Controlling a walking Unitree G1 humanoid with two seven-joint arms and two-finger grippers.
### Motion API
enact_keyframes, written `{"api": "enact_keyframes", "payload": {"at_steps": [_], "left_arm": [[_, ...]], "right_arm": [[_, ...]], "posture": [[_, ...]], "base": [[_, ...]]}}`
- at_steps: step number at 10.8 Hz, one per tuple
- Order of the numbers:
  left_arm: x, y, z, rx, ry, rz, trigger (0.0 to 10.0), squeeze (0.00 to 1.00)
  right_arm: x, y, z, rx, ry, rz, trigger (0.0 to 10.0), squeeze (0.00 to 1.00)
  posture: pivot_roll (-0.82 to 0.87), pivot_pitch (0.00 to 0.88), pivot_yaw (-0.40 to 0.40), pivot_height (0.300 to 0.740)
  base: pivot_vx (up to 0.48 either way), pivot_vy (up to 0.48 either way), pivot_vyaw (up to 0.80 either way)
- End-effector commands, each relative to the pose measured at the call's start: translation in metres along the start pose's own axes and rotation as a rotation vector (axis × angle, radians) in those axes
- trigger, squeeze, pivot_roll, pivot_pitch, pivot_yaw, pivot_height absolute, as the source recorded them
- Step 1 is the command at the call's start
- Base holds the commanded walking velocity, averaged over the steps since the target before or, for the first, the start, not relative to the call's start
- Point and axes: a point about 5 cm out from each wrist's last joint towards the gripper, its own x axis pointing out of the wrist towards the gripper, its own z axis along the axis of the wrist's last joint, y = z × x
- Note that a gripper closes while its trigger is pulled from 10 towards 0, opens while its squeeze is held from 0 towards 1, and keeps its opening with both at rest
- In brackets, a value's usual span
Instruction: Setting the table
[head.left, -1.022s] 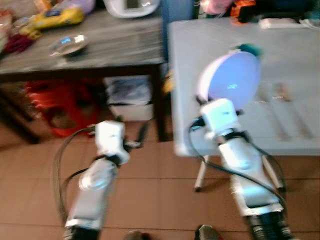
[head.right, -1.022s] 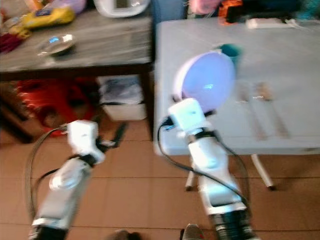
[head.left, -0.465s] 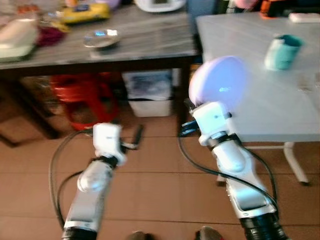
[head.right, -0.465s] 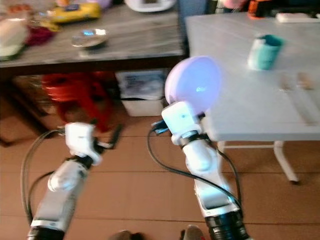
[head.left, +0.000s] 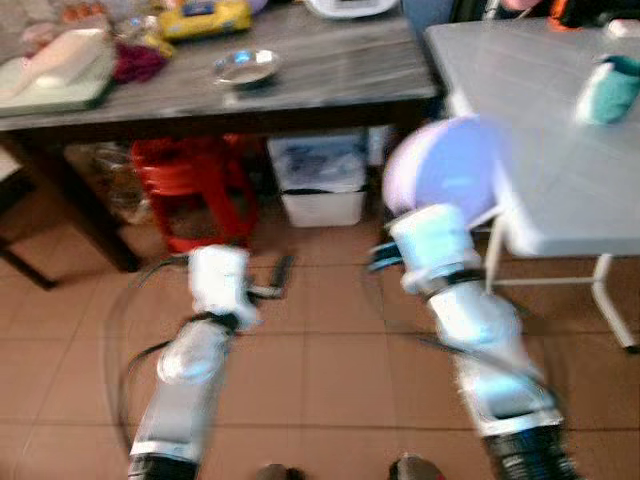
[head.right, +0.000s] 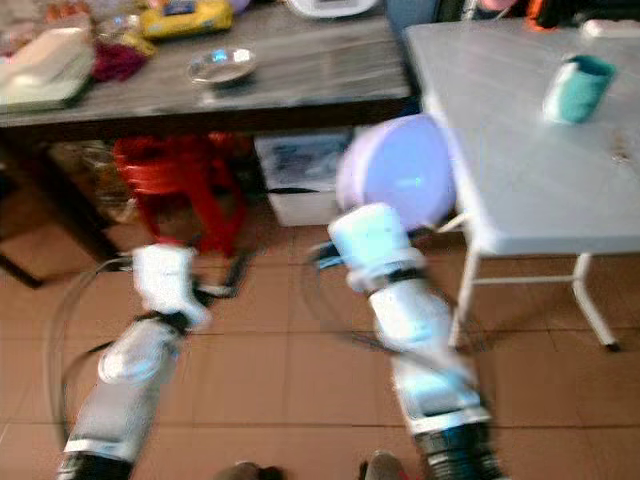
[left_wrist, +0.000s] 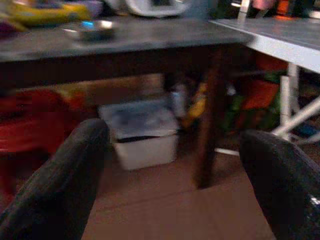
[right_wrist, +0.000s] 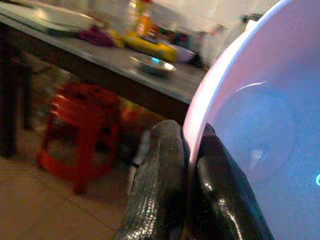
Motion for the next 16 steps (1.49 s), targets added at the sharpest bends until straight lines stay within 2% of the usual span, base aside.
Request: {"api": "enact_keyframes", "payload": {"at_steps": [1, 6, 8, 9, 10, 11, 16], "left_arm": [[-0.0009, -0.0043, -0.0023, 0.003, 0.007, -0.009, 10.0, 0.0], [0.0005, -0.0031, -0.0036, 0.014, 0.016, 0.003, 10.0, 0.0], [-0.0015, -0.0018, -0.0008, 0.004, -0.001, -0.02, 10.0, 0.0], [-0.0019, -0.0008, -0.0017, 0.034, 0.02, -0.022, 10.0, 0.0], [-0.0014, -0.001, -0.0007, 0.001, 0.017, -0.041, 10.0, 0.0], [-0.0011, -0.0005, 0.0, 0.004, 0.016, -0.044, 10.0, 0.0], [0.0006, -0.0052, 0.0019, -0.021, 0.005, -0.074, 10.0, 0.0]], "right_arm": [[-0.0013, -0.005, 0.0024, -0.002, -0.013, -0.013, 10.0, 0.0], [0.0016, -0.0037, 0.0052, -0.016, -0.028, 0.001, 10.0, 0.0], [-0.0005, 0.0003, 0.0045, -0.016, -0.026, 0.015, 10.0, 0.0], [-0.0003, 0.0019, 0.005, -0.02, -0.029, 0.02, 10.0, 0.0], [0.0001, 0.0031, 0.0049, -0.027, -0.03, 0.022, 10.0, 0.0], [-0.0001, 0.0036, 0.0042, -0.027, -0.029, 0.022, 10.0, 0.0], [-0.0003, 0.0022, 0.0031, -0.028, -0.027, 0.021, 10.0, 0.0]], "posture": [[-0.13, 0.158, 0.105, 0.74], [-0.12, 0.147, 0.101, 0.74], [-0.12, 0.153, 0.106, 0.74], [-0.12, 0.154, 0.107, 0.74], [-0.12, 0.154, 0.111, 0.74], [-0.12, 0.153, 0.113, 0.74], [-0.12, 0.148, 0.11, 0.74]], "base": [[0.0, 0.416, 0.0], [0.0, 0.412, 0.0], [0.0, 0.0, 0.0], [0.0, 0.0, 0.0], [0.0, 0.0, 0.0], [0.0, 0.0, 0.0], [0.34, 0.0, 0.0]]}}
